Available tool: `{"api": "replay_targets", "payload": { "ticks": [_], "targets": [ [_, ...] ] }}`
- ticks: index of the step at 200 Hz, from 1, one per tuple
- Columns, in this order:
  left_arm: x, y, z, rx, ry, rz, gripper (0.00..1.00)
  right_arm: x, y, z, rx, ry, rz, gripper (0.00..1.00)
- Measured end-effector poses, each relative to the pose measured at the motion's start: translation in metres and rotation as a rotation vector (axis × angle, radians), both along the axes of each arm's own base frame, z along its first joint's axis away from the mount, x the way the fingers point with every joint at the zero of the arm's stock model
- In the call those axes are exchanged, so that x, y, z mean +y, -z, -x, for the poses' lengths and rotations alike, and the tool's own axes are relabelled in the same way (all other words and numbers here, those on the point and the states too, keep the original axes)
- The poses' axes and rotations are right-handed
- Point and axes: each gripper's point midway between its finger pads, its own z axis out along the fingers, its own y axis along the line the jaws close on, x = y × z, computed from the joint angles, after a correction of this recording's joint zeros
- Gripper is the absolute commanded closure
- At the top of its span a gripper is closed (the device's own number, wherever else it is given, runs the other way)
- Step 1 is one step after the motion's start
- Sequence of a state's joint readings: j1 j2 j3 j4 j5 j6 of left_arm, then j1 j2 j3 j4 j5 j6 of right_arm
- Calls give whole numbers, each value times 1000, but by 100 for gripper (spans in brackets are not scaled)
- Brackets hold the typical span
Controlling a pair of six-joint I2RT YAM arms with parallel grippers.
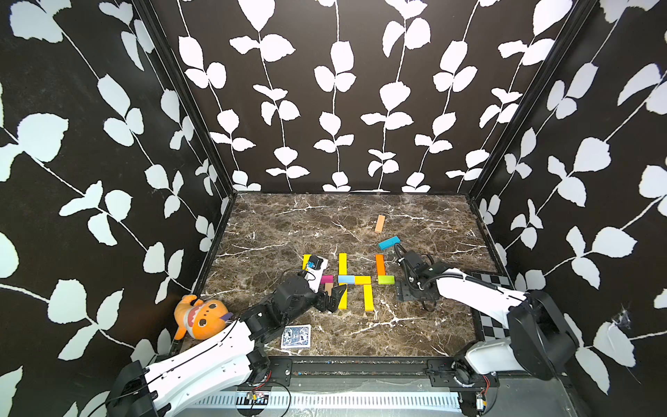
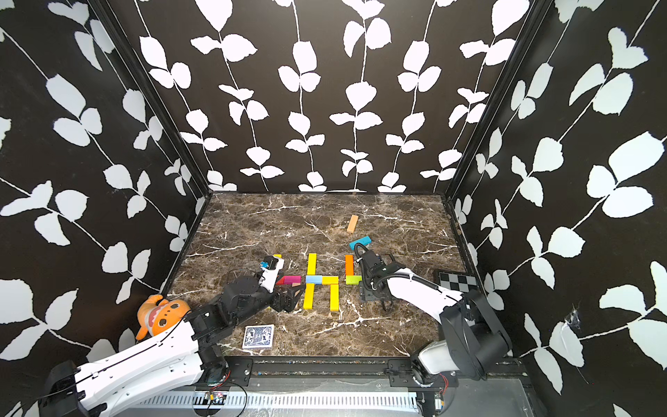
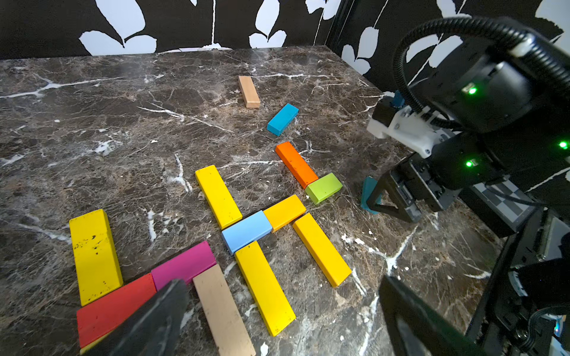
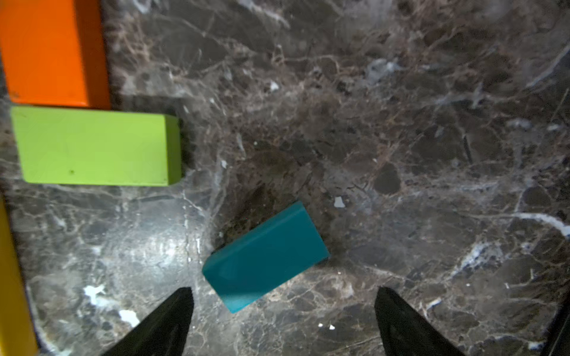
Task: Assemble the letter h with building blocks
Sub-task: Place the building block at the center of the board, then assemble the building block at the center of the board.
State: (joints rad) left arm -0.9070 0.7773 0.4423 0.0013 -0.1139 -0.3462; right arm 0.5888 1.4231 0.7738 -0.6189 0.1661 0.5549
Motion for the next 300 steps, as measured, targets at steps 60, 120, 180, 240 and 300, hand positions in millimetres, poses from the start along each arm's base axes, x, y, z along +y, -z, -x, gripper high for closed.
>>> {"api": "replay_targets", "payload": {
  "ticks": [60, 120, 180, 240, 300],
  "targets": [
    [2, -3, 0, -11, -5, 5, 1, -3, 9, -11, 25, 2, 67, 9],
    [4, -5, 1, -14, -8, 5, 1, -10, 16, -23, 34, 96, 6, 16],
    [6, -5, 1, -15, -15, 1, 1, -11, 19, -13, 52, 146, -54, 17],
    [5, -1, 0, -7, -15, -10, 1, -10, 21, -10, 69, 159, -90, 27],
    [5, -1, 0, -8, -15, -11, 1, -6, 20, -12, 71, 110, -94, 44]
  ]
}}
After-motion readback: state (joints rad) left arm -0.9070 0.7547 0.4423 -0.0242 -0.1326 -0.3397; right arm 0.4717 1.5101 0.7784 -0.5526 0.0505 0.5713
